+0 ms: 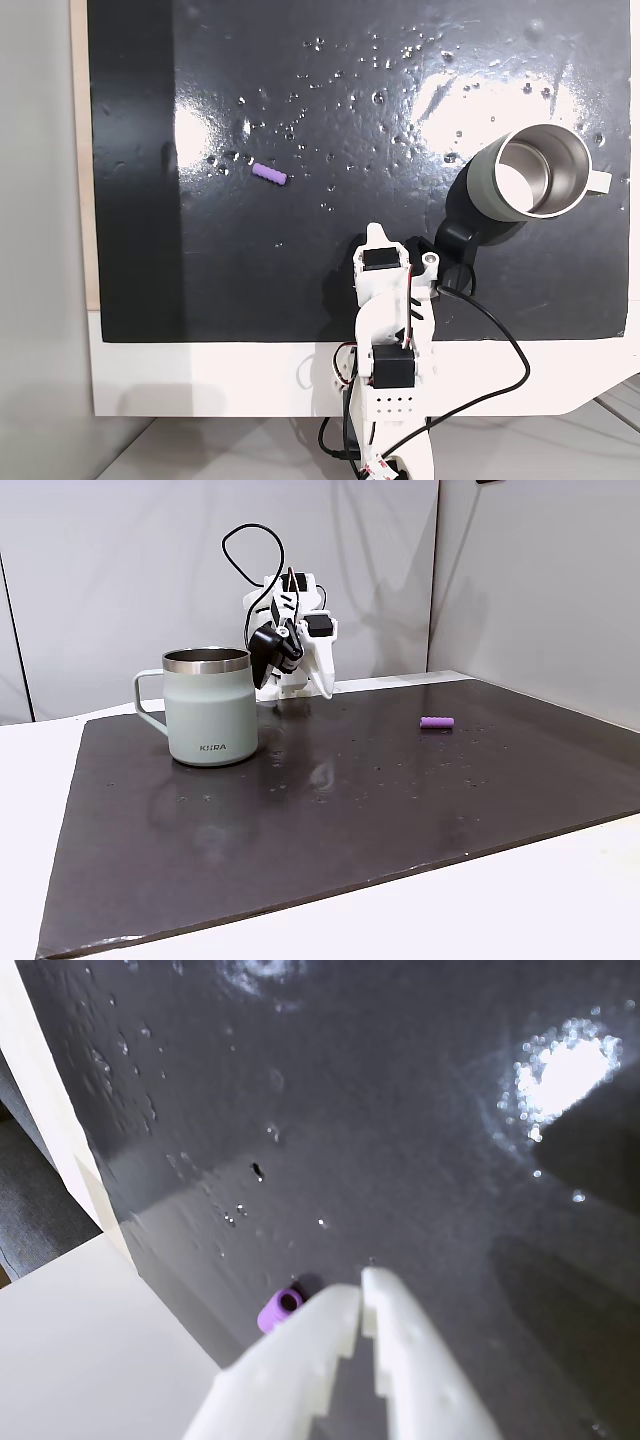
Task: Grasp a pengrip and put it in the cup.
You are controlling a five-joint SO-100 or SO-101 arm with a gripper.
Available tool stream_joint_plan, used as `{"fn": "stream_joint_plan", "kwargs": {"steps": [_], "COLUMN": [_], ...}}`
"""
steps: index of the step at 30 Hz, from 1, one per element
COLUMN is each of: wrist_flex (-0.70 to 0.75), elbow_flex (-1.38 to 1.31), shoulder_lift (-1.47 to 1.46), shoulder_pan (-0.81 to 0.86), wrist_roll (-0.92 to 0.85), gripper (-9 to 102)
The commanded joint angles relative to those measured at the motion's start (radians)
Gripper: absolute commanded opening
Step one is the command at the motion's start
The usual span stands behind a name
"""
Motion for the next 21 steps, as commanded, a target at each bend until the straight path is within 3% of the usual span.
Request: {"fn": "stream_joint_plan", "kwargs": {"steps": [1,14,21], "wrist_flex": [-0.029,-0.029,-0.118], "elbow_flex": [-0.003,-0.003,0.009], "shoulder_lift": [0.014,0.014,0.014], "shoulder_pan": [-0.017,-0.017,0.018], "wrist_roll": [-0.021,-0.021,-0.264], "gripper": [0,0,0]}}
